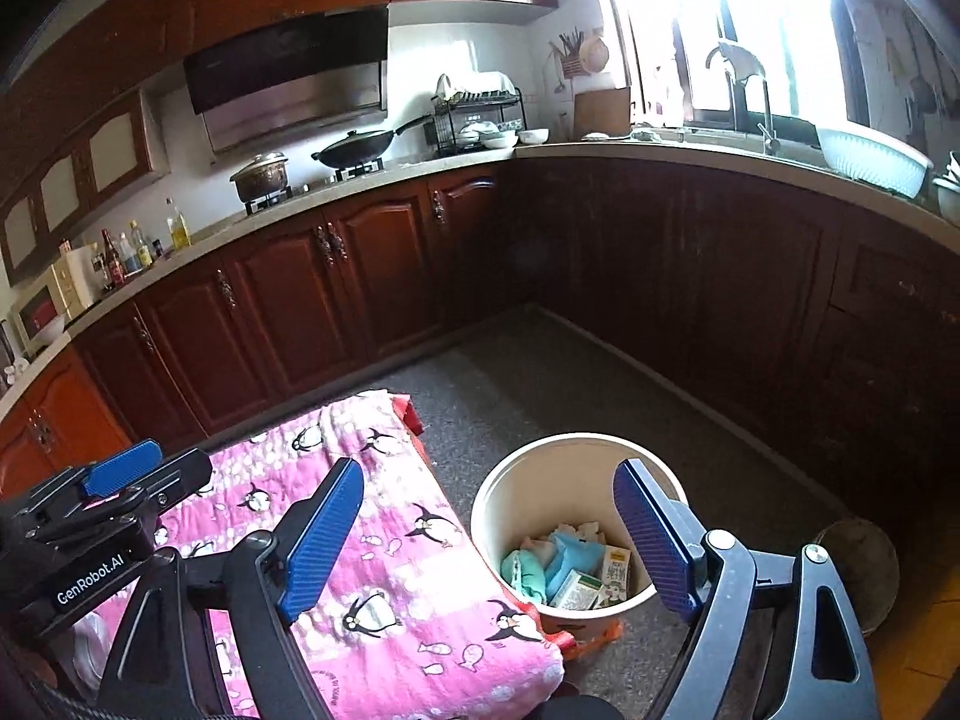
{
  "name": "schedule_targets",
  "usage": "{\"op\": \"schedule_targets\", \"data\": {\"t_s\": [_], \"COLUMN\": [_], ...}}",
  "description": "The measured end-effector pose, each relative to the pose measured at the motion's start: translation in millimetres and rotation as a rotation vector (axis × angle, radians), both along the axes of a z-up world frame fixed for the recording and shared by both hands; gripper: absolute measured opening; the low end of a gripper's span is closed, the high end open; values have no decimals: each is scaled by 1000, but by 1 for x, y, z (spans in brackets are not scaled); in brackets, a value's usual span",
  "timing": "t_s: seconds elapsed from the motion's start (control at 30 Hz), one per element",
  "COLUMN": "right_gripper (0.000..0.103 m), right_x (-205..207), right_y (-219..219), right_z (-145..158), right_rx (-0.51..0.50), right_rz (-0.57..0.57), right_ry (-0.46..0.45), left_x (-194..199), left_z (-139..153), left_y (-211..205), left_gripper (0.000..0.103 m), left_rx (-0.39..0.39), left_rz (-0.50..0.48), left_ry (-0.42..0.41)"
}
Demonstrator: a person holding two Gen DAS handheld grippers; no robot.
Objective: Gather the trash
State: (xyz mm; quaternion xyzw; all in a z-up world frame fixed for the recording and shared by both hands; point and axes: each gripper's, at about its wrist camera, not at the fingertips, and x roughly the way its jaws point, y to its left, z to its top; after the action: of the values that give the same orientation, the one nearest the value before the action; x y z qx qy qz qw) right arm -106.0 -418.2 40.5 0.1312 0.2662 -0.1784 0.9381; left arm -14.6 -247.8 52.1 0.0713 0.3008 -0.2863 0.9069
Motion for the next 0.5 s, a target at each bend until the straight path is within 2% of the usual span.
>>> {"op": "schedule_targets", "data": {"t_s": [0.07, 0.17, 0.5], "right_gripper": [84, 90, 90], "right_x": [-1, -3, -6], "right_y": [0, 1, 4], "right_z": [-1, -1, 0], "right_rx": [1, 5, 4], "right_rz": [6, 8, 9], "right_ry": [0, -5, -13], "left_x": [-2, -3, -5], "left_z": [1, 3, 5], "left_y": [1, 2, 1], "left_gripper": [54, 54, 54], "left_rx": [-6, -14, -15], "left_rz": [0, 2, 9], "left_ry": [-1, -1, -18]}}
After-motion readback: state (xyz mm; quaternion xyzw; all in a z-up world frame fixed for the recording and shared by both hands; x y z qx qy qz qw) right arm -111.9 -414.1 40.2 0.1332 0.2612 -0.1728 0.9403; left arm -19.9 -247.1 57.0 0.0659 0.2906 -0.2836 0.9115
